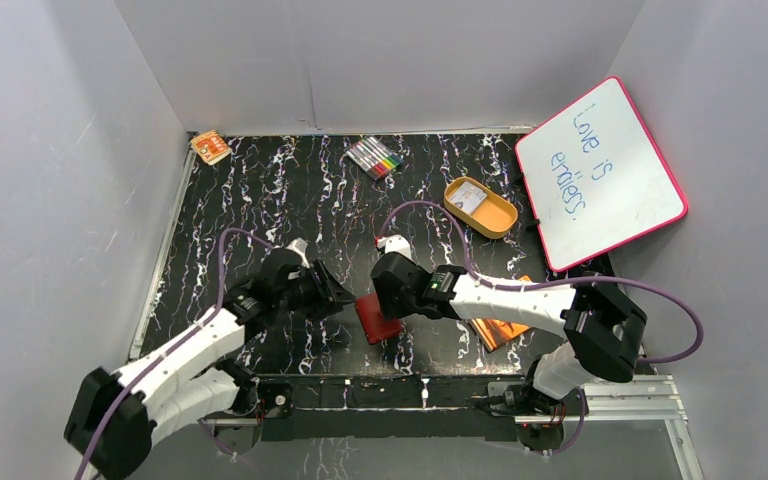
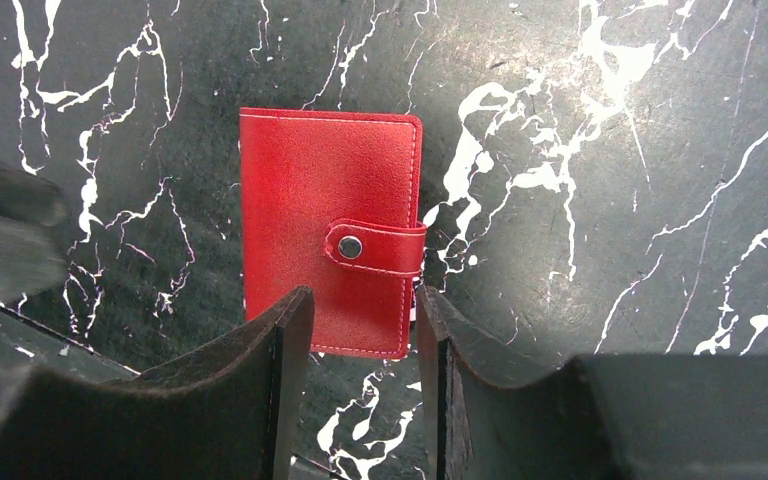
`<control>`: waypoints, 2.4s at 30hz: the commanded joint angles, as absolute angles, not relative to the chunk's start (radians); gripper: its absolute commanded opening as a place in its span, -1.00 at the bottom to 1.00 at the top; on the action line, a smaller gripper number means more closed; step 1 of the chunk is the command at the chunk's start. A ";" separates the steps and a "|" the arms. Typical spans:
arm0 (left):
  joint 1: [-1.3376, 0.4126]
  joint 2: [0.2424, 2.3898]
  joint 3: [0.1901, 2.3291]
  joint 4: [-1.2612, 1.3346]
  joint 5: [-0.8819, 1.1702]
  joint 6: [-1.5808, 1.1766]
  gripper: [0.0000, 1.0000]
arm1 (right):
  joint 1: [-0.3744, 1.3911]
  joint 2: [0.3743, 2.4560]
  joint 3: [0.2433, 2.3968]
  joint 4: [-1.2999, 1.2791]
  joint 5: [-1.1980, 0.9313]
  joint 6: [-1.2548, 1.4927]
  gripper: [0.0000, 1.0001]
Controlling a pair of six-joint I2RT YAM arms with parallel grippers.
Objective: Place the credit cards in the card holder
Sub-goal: Open the card holder at the center of the board.
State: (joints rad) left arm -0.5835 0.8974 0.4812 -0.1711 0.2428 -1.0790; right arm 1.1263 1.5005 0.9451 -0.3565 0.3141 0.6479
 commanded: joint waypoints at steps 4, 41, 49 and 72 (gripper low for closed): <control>-0.698 1.150 0.591 -0.015 0.221 -1.104 -0.57 | 1.129 1.497 0.960 -0.323 0.324 0.643 -0.02; -0.717 1.427 0.541 0.101 0.170 -1.151 -1.00 | 1.157 1.671 1.051 -0.366 0.375 0.595 0.15; -0.718 1.433 0.537 0.106 0.175 -1.152 -1.00 | 1.186 1.701 1.087 -0.435 0.493 0.603 0.14; -0.717 1.442 0.538 0.112 0.182 -1.153 -1.00 | 1.216 1.684 1.059 -0.334 0.511 0.525 0.19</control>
State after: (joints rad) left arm -0.7139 1.4326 0.5522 0.1459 0.1860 -1.1606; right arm 1.2037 1.6783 1.0504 -0.3874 0.5102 0.5266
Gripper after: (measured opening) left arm 0.007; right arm 0.608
